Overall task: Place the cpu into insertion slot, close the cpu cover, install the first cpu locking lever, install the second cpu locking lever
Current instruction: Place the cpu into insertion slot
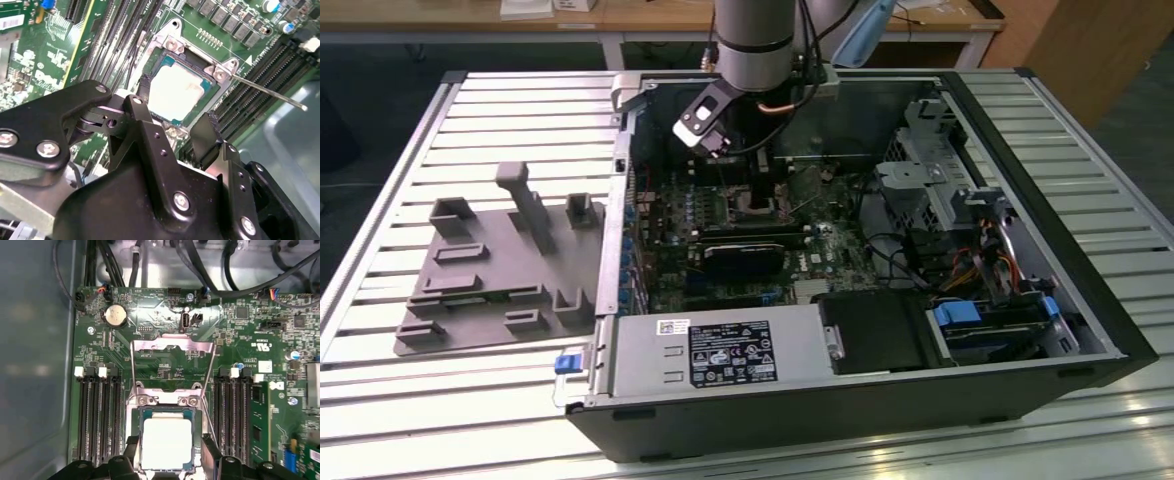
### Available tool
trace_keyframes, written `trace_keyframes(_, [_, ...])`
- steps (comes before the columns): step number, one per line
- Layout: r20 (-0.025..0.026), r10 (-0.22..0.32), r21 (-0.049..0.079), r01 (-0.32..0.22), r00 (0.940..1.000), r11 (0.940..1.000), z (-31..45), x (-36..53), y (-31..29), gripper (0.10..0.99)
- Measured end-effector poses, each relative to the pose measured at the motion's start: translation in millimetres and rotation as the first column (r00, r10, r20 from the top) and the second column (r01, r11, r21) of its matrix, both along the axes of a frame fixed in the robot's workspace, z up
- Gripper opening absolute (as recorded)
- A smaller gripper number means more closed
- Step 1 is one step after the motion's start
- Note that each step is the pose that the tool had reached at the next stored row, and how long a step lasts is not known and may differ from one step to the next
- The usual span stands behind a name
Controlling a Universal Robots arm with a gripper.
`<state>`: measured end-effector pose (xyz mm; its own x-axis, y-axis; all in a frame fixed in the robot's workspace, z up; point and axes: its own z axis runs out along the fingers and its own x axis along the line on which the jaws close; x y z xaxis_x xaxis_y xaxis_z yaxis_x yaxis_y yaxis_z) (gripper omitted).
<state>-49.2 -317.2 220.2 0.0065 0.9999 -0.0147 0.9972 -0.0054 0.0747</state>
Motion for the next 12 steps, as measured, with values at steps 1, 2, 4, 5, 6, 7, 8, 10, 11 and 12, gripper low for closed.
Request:
trace_keyframes(1, [0.0000, 0.000, 0.000, 0.000, 1.0000, 1.0000, 2.2, 0.0, 0.0, 0.600])
trace_keyframes(2, [0.0001, 0.000, 0.000, 0.000, 1.0000, 1.0000, 5.0, 0.0, 0.0, 0.600])
trace_keyframes(4, [0.0000, 0.000, 0.000, 0.000, 1.0000, 1.0000, 9.9, 0.0, 0.0, 0.600])
trace_keyframes(5, [0.0000, 0.000, 0.000, 0.000, 1.0000, 1.0000, 11.9, 0.0, 0.1, 0.600])
trace_keyframes(6, [-0.0001, 0.000, 0.000, 0.000, 1.0000, 1.0000, 13.7, 0.0, 0.1, 0.600])
trace_keyframes(7, [0.0000, 0.000, -0.001, 0.000, 1.0000, 1.0000, 15.0, 0.0, 0.1, 0.600])
trace_keyframes(8, [0.0000, 0.000, -0.001, 0.000, 1.0000, 1.0000, 15.3, 0.0, 0.2, 0.600])
trace_keyframes(10, [0.0002, 0.000, -0.002, 0.000, 1.0000, 1.0000, 15.3, 0.0, 0.2, 0.600])
trace_keyframes(11, [0.0002, 0.000, -0.002, 0.000, 1.0000, 1.0000, 15.3, 0.0, 0.2, 0.600])
trace_keyframes(12, [0.0001, 0.000, -0.002, 0.000, 1.0000, 1.0000, 15.3, 0.0, 0.2, 0.600])
